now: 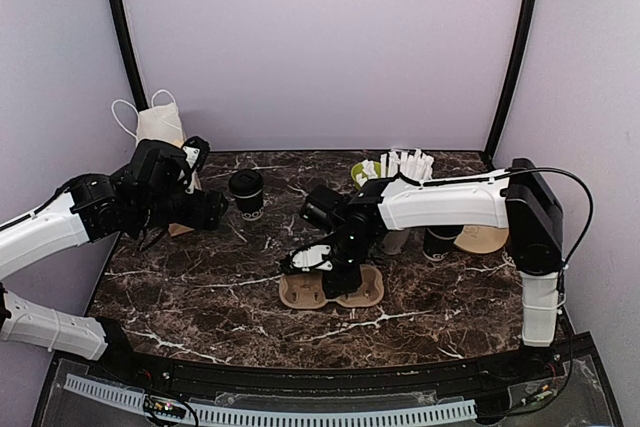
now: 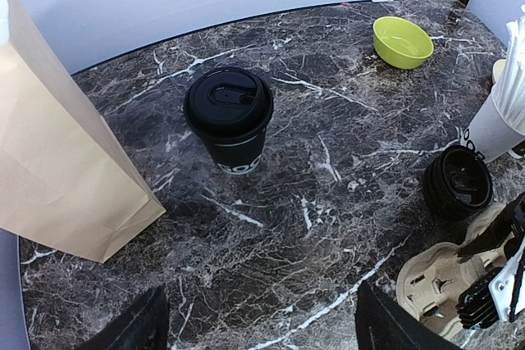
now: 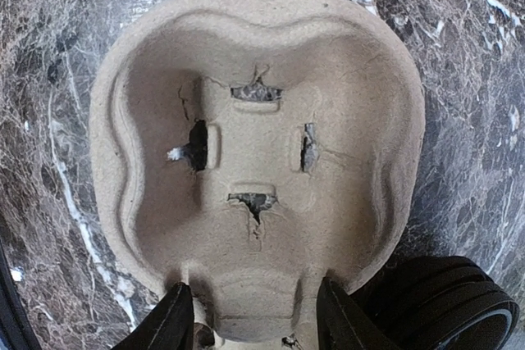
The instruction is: Pack the takeout coffee
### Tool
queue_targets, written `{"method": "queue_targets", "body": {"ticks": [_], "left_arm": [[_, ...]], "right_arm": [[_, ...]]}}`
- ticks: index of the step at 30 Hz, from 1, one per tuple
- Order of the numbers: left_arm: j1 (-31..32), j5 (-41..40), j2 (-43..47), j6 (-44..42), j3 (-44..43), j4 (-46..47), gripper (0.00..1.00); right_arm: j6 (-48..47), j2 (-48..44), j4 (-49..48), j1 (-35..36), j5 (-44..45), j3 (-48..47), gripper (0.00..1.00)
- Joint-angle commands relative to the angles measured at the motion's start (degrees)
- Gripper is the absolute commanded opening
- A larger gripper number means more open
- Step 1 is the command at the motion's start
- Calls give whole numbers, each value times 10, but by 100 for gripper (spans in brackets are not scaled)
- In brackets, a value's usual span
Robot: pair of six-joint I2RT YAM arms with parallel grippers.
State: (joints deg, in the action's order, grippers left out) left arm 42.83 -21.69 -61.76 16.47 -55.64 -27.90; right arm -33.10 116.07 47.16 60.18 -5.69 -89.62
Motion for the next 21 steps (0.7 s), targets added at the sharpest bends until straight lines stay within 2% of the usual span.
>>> {"method": "queue_targets", "body": {"ticks": [1,6,10,17,21], "left_arm": [[-5,2,11,-8,-3,0,80],[-6,2,10,-8,-7,0,80],[-7,-2,7,-15,-28,-8,80],[-7,-36,-3,-70,-173,-52,80],[-14,-100,-32,-121,-268,-66,80]], "right_arm": [[19,8,0,3,10,0,51],[25,6,0,3,-1,1,38],[33,-4,2,3,-6,-4,36],[43,-68,15,3,-5,-5,28],[52,-101,12,3,-14,8,27]]}}
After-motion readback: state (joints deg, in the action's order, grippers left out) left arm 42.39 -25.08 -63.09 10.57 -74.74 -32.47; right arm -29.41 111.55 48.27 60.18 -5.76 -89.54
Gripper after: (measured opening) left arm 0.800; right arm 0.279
